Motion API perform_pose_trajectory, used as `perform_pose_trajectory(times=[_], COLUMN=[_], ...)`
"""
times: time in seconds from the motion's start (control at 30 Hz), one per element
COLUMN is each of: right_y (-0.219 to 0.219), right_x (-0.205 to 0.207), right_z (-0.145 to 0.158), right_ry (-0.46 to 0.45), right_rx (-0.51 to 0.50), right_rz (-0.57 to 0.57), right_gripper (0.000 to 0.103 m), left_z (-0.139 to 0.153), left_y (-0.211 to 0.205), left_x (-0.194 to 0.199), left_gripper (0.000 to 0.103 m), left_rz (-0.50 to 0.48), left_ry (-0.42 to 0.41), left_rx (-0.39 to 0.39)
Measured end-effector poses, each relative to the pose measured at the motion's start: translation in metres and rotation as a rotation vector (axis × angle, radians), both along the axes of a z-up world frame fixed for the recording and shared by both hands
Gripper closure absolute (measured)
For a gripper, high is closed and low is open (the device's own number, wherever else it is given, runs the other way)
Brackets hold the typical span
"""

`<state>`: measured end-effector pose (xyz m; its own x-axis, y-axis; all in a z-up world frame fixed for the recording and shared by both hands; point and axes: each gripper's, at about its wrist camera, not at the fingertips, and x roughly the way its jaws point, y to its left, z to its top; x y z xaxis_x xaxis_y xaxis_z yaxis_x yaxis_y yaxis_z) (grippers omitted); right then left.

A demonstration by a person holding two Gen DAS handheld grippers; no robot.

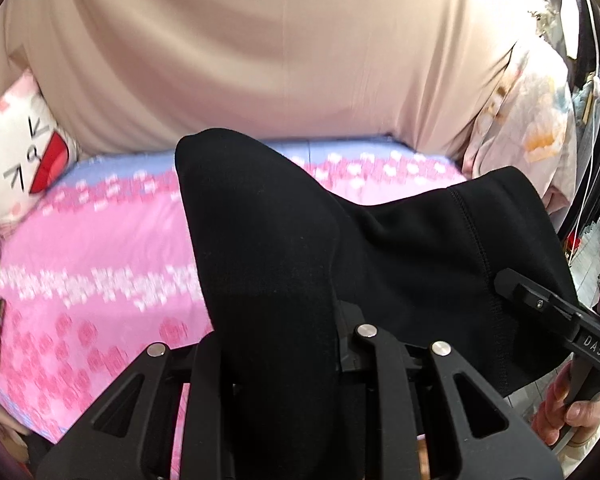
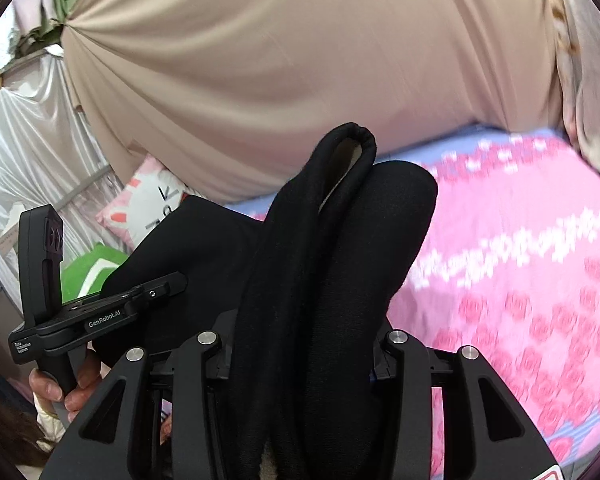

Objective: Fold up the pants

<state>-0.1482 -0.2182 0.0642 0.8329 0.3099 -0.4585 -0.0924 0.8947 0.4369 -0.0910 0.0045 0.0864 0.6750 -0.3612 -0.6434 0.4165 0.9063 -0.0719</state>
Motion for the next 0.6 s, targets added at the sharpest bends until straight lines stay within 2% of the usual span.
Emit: perform_pose_trajectory(times=[0.23, 0.37, 0.6], right_y=[-0.001, -0.002, -0.009], right_x=[0.007, 0.017, 0.059], right_z=[0.056, 0.086, 0.121], right_ry=[-0.139, -0.221, -0.318], right_rx=[-0.063, -0.101, -0.14], right_rz=[-0.01, -0.01, -0.012], right_gripper=[0.062, 0.062, 0.062], left_z=[0.054, 0.082, 0.115], left_y=[-0.003, -0.012, -0.024], left_x=[0.003, 0.006, 0.045], left_gripper=[0.082, 0.082, 0.081], left_rz=[-0.011, -0.007, 0.037], left_ry=[-0.167, -0.274, -0.386], left_rx=[-0.019, 0.002, 0.005])
